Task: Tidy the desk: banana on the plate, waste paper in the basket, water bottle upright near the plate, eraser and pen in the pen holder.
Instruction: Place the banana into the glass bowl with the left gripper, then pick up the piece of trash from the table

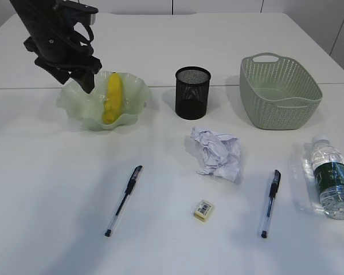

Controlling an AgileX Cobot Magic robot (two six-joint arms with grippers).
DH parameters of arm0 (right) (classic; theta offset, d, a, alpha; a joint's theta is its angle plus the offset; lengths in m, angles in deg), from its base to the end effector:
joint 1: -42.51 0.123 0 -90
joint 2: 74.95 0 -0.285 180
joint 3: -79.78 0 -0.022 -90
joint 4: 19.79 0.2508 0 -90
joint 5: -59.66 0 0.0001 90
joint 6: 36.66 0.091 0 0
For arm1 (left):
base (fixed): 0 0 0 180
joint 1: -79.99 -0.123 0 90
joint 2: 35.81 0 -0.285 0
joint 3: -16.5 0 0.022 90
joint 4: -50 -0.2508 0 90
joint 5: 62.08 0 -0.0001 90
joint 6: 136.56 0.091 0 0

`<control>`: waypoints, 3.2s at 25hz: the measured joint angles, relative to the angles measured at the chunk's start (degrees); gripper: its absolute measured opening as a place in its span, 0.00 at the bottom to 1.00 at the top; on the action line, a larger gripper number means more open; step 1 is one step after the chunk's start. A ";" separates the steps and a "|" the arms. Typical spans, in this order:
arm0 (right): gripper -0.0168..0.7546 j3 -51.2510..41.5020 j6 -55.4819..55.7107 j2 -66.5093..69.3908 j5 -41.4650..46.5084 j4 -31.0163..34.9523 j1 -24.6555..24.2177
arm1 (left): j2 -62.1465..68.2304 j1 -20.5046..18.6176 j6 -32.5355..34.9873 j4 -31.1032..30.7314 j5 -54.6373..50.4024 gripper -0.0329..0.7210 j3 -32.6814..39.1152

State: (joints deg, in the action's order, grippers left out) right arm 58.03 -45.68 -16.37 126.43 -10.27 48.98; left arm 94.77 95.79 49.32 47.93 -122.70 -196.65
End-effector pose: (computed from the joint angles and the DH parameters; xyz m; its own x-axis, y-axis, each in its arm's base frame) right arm 0.1416 0.0300 0.3547 -0.8104 -0.1827 -0.5567 -0.2691 0.9600 0.0767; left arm 0.4539 -0.1254 0.2445 -0.8546 0.3665 -0.3678 0.3661 0.9276 0.0739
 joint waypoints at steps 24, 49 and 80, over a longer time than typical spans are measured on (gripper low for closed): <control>0.62 0.00 0.00 0.00 3.92 0.90 0.00 | -14.18 0.00 -0.71 -0.12 -10.15 0.67 8.43; 0.62 0.00 -4.28 0.00 0.54 11.35 0.00 | -56.27 -0.12 -9.73 -0.74 -1.38 0.66 51.55; 0.59 0.00 -18.27 12.43 -15.10 16.89 1.57 | -71.49 -0.12 -10.47 -1.43 6.30 0.65 68.86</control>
State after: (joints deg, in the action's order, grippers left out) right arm 58.03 -63.96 -3.94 111.33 6.62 50.55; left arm 23.28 95.67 38.86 46.51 -116.39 -127.79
